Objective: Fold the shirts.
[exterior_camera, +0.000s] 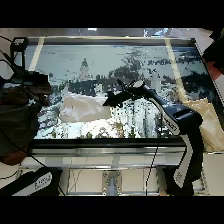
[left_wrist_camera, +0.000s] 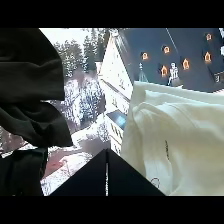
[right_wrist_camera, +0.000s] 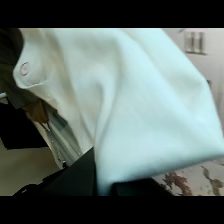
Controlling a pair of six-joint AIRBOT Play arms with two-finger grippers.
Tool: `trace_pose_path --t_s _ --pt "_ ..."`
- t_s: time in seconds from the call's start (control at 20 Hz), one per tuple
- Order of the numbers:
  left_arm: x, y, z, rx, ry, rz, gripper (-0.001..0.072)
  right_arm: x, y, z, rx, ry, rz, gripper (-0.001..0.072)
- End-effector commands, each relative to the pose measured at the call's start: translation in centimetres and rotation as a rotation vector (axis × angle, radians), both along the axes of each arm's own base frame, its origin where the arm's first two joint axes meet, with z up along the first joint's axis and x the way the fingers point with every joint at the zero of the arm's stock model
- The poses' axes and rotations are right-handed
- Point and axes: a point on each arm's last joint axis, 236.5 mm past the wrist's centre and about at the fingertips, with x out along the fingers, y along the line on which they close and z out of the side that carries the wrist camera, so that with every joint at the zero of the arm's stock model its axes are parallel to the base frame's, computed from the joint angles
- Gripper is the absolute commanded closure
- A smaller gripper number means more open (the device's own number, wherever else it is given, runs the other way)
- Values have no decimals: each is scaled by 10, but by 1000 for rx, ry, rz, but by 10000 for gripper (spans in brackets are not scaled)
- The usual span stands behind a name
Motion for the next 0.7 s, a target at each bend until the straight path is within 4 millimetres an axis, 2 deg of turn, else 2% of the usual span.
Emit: trace_pose_path --t_s 0.0,0.05,0.15,0.3,0.4,0.5,0.65 --pt "0 1 -1 1 2 1 697 30 0 71 83 -160 15 694" --pt "0 0 -1 1 2 1 697 50 -18 92 66 -224 -17 694" --pt "0 0 0 1 1 1 697 88 -76 128 -20 -331 -89 695" --pt "0 0 0 0 1 0 697 117 -190 152 -165 -344 -233 695" --pt "0 0 0 1 1 1 697 121 -267 153 -250 -328 -324 695" --pt "0 0 0 1 1 1 697 112 -343 140 -365 -279 -405 695" --pt "0 0 0 1 1 1 698 74 -446 120 -524 -169 -492 695"
